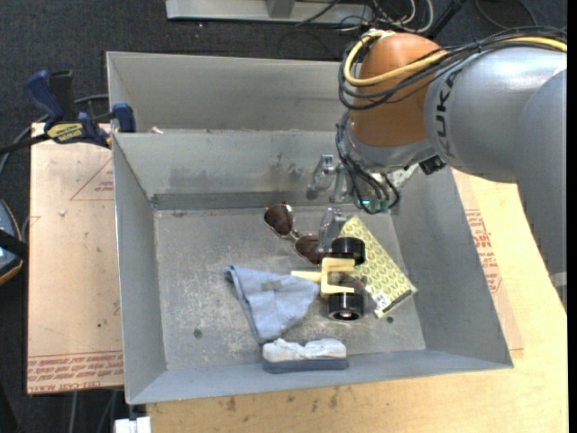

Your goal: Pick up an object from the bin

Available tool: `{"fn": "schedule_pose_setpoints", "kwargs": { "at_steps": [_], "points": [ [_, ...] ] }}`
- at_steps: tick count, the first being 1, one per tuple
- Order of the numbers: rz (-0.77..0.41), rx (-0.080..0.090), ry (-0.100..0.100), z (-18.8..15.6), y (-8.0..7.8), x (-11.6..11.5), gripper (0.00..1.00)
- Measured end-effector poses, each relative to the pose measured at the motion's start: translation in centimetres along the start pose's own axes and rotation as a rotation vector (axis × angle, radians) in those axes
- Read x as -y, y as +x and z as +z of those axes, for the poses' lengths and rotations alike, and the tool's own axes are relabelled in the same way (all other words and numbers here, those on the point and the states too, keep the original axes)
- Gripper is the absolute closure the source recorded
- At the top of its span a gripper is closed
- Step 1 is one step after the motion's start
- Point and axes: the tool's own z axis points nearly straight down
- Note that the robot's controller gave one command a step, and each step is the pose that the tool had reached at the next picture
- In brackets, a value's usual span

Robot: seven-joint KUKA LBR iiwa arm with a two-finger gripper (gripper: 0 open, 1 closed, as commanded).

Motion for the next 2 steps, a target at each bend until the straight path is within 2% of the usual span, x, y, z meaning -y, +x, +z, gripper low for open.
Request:
{"fn": "schedule_pose_setpoints", "kwargs": {
  "at_steps": [1,2],
  "points": [
    [0.000,0.008,0.000,-0.5,-0.2,0.0,0.00],
    [-0.198,0.018,-0.003,6.4,0.3,1.1,1.00]
  ]
}}
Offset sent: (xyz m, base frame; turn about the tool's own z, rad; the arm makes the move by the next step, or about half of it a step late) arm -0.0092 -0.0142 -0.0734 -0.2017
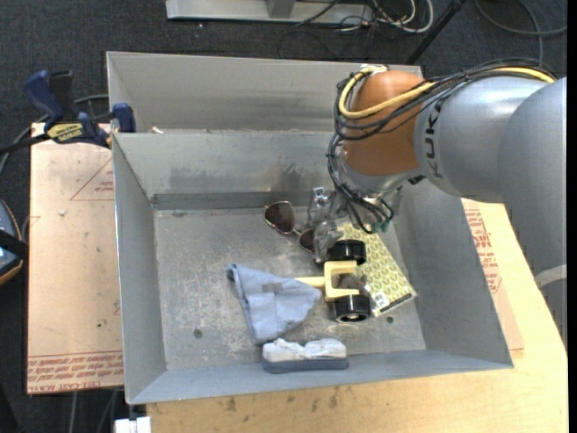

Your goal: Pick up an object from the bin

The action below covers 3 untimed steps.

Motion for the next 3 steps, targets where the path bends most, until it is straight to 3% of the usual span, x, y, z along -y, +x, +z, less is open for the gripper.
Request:
{"fn": "schedule_pose_setpoints", "kwargs": {
  "at_steps": [1,2,3],
  "points": [
    [0.000,0.001,0.000,0.0,0.0,0.0,1.00],
    [0.016,-0.010,0.002,-2.0,1.0,-1.5,1.00],
    [0.026,-0.015,0.001,-7.5,1.0,0.0,1.00]
  ]
}}
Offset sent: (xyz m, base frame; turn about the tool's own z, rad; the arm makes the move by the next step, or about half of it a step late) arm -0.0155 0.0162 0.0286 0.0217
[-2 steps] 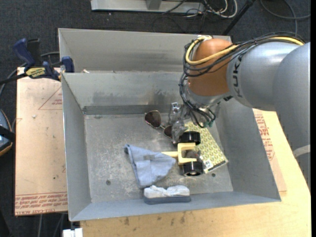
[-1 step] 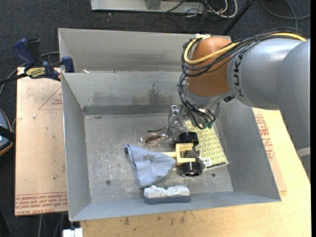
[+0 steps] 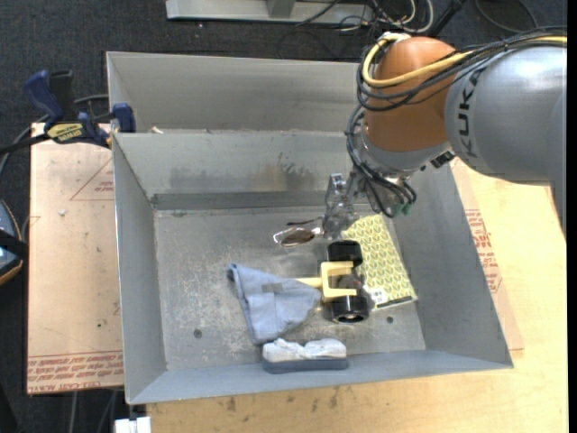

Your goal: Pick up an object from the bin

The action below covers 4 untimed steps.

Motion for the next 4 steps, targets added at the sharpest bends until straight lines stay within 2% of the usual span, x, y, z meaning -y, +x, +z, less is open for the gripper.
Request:
{"fn": "schedule_pose_setpoints", "kwargs": {
  "at_steps": [1,2,3,4],
  "points": [
    [0.006,0.020,0.006,-2.2,-0.5,-0.3,1.00],
    [-0.017,-0.010,-0.001,-3.0,0.3,-0.5,1.00],
    [0.080,0.015,0.004,-5.9,-0.1,-2.7,1.00],
    [-0.400,0.011,0.006,-19.0,1.5,-2.1,1.00]
  ]
}}
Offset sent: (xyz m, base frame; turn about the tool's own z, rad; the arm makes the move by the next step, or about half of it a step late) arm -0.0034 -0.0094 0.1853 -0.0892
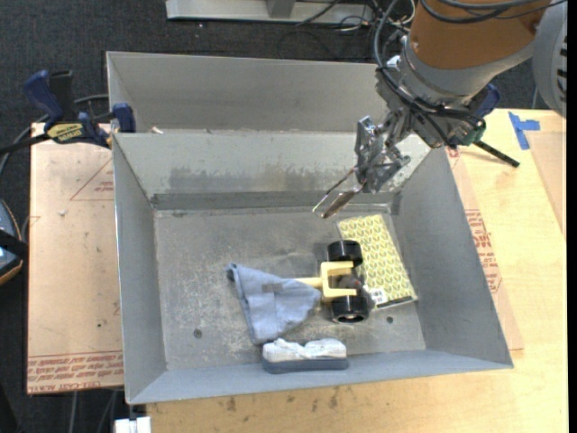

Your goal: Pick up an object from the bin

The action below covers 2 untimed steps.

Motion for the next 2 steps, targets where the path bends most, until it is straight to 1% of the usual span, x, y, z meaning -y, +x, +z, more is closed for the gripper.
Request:
{"fn": "schedule_pose_setpoints", "kwargs": {
  "at_steps": [1,2],
  "points": [
    [0.000,-0.005,-0.004,0.3,0.0,-0.1,1.00],
    [-0.049,0.000,-0.001,5.6,0.6,1.3,1.00]
  ]
}}
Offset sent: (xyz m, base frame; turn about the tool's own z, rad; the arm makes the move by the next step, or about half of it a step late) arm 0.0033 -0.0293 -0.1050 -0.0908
